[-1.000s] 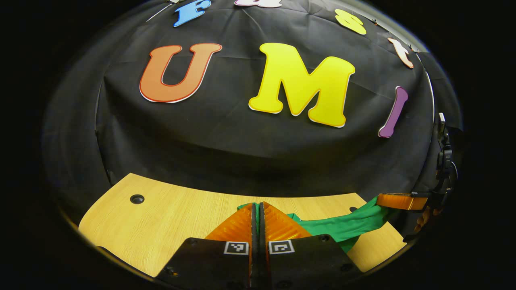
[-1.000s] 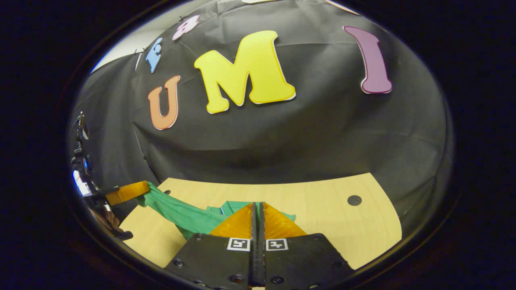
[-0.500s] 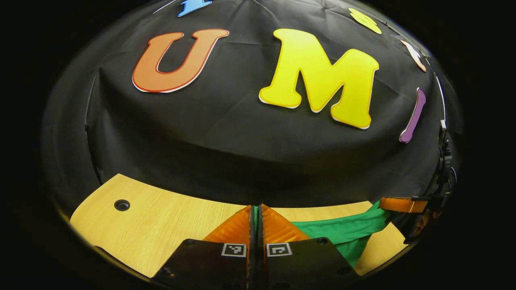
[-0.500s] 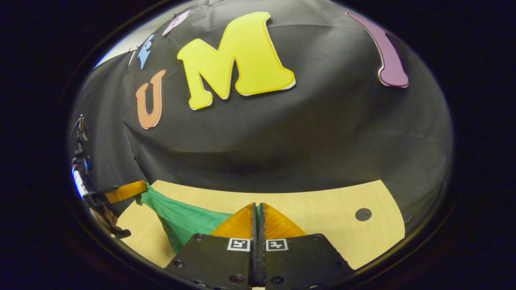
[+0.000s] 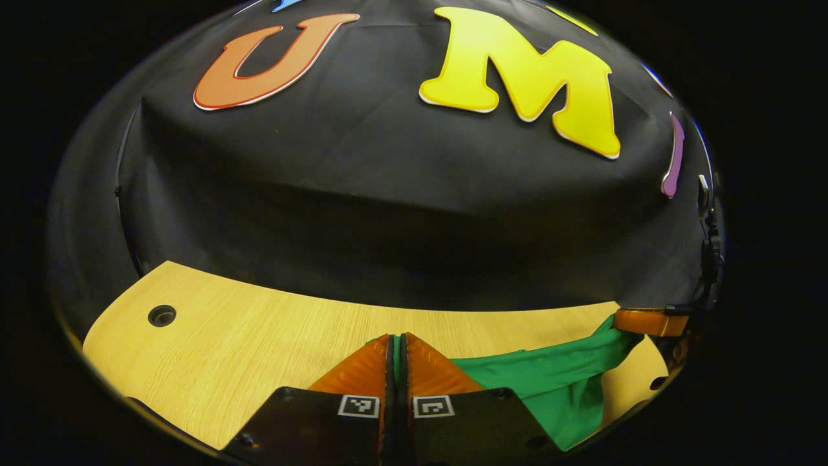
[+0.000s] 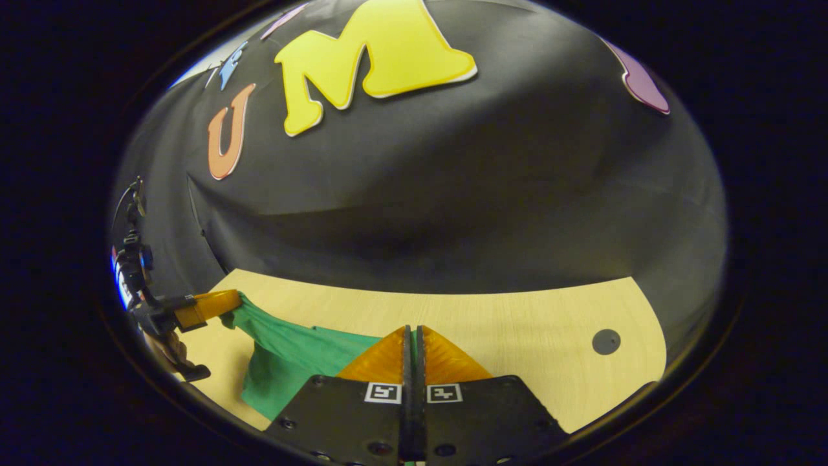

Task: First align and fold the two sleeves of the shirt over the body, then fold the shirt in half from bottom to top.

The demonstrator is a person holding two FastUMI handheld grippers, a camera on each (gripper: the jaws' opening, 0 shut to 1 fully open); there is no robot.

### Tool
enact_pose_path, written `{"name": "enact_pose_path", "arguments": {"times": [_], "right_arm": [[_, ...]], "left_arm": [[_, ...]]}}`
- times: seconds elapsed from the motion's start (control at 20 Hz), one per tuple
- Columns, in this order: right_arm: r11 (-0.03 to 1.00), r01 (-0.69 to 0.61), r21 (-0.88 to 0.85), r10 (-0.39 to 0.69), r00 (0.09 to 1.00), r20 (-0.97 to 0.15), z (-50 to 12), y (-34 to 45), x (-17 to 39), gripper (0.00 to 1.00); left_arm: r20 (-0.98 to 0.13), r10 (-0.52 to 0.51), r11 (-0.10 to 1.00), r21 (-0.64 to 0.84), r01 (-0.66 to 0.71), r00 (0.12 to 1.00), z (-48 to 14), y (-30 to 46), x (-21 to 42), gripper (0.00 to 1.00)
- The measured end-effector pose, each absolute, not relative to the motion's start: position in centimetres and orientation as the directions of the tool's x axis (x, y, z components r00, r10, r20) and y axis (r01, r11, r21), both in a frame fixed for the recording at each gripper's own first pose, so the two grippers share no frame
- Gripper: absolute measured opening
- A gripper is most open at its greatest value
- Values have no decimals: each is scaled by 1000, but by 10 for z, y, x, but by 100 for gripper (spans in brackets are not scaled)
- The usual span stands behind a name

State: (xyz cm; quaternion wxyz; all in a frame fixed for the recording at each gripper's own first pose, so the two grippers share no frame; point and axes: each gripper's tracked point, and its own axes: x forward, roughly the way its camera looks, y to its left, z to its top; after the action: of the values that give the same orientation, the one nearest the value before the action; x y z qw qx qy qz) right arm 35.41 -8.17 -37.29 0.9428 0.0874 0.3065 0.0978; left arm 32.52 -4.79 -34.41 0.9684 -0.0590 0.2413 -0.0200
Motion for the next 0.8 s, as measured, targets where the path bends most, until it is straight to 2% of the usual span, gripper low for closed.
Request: {"name": "enact_pose_path", "arguments": {"times": [0.25,0.3,0.35,0.4,0.5,0.55,0.7,0.8], "right_arm": [[973,-101,205,205,783,-587,-403,-79,364,0],[973,-94,210,204,777,-596,-407,-78,364,0],[974,-86,208,197,770,-607,-412,-79,362,7],[976,-78,201,188,767,-614,-414,-82,360,10],[983,-61,173,156,771,-617,-417,-87,357,25],[982,-64,177,161,776,-610,-409,-85,352,44],[988,-42,151,121,816,-565,-379,-90,340,98],[989,-26,144,100,841,-532,-353,-91,330,96]], "left_arm": [[-477,-38,997,-79,0,878,-366,-46,335,14],[-476,-33,997,-73,-3,879,-367,-46,335,18],[-477,-37,997,-78,0,878,-366,-48,335,22],[-479,-34,997,-77,-4,877,-366,-48,333,41],[-478,-5,998,-58,-26,878,-360,-43,330,80],[-468,-5,998,-64,-28,884,-356,-43,330,100],[-415,6,998,-54,-31,910,-321,-44,316,100],[-379,9,999,-40,-26,925,-295,-44,305,100]]}}
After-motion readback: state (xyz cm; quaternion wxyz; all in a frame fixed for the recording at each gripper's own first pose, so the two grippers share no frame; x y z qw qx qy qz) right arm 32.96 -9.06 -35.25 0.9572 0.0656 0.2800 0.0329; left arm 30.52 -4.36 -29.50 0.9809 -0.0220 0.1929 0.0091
